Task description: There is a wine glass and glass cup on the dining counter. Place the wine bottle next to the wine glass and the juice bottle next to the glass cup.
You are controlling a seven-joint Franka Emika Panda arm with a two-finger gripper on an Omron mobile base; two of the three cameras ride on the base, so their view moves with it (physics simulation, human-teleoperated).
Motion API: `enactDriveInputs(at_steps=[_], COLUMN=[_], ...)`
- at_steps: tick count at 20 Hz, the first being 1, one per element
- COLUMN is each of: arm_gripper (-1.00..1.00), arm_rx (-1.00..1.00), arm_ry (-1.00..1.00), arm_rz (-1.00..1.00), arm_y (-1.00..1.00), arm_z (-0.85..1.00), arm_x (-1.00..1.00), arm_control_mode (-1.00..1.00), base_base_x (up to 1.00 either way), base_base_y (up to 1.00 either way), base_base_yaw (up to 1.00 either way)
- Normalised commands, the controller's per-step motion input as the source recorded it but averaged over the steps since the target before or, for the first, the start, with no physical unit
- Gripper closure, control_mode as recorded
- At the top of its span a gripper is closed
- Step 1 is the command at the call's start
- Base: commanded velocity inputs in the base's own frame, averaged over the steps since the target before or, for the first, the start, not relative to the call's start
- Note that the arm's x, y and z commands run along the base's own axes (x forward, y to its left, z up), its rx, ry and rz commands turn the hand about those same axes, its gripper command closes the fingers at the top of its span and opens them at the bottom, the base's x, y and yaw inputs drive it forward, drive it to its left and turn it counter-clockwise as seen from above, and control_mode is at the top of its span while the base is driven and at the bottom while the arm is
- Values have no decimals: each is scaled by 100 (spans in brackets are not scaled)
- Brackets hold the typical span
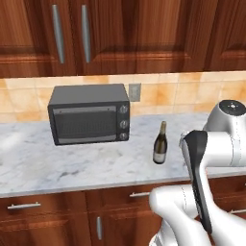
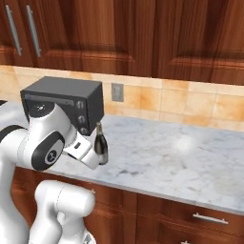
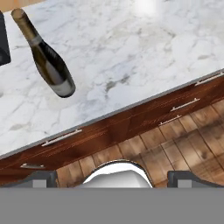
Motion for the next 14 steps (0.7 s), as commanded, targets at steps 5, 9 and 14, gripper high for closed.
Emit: enactDriveInputs(at_steps=[5, 9, 14], arm_gripper=[-100, -100, -100], arm_rx=[0, 0, 0], arm_ry=[0, 0, 0], arm_rz=[0, 0, 0], arm_y=[0, 0, 0], arm_z=[0, 0, 0], arm_x=[0, 0, 0], arm_control_mode=[100, 100, 100], base_base_x=[44, 36, 2], base_base_y=[6, 1, 0], base_base_yaw=[10, 10, 0])
